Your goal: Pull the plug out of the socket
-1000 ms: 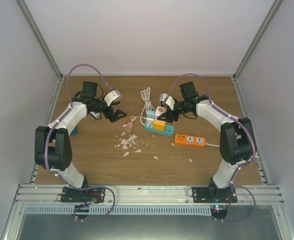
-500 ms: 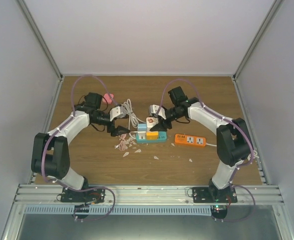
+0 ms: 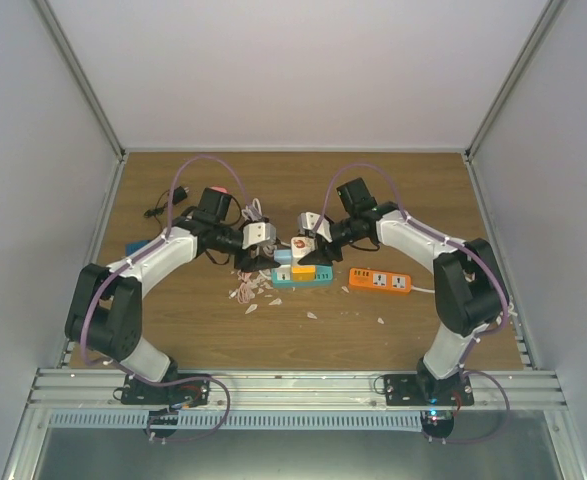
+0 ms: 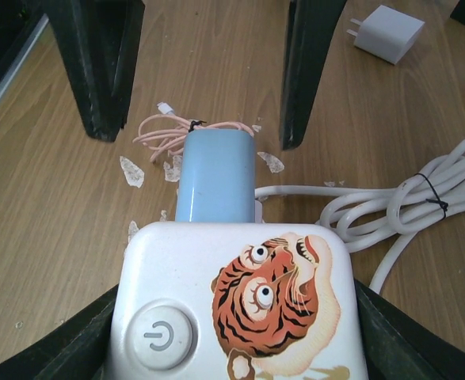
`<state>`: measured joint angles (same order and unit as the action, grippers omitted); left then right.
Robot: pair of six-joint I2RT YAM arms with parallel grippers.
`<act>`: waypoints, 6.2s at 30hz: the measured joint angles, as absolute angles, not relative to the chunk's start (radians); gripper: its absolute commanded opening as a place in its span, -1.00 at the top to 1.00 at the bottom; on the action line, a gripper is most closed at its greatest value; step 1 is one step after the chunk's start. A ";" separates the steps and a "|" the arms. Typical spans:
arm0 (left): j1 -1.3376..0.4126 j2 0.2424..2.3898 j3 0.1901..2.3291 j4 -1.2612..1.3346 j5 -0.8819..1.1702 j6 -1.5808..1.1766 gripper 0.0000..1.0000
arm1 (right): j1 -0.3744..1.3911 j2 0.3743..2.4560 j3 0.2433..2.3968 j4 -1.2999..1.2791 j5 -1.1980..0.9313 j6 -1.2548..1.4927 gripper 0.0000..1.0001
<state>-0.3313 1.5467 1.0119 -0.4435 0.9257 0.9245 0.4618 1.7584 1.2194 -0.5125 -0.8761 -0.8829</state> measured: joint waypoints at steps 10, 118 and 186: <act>-0.390 1.581 1.014 -0.405 0.850 0.890 0.20 | 0.462 1.756 1.210 -0.493 -0.876 -0.861 0.63; 0.394 1.815 1.171 -0.624 0.691 1.005 -0.24 | 0.474 1.766 1.225 -0.493 -0.847 -0.886 0.98; -0.279 1.664 0.921 -0.359 0.783 1.123 0.82 | 0.484 1.812 1.263 -0.504 -0.883 -0.937 0.99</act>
<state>-0.2787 1.6638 0.9207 -0.3588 0.7830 1.1233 0.4835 1.8118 1.2629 -0.5041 -0.8829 -0.9367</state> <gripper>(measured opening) 0.256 0.628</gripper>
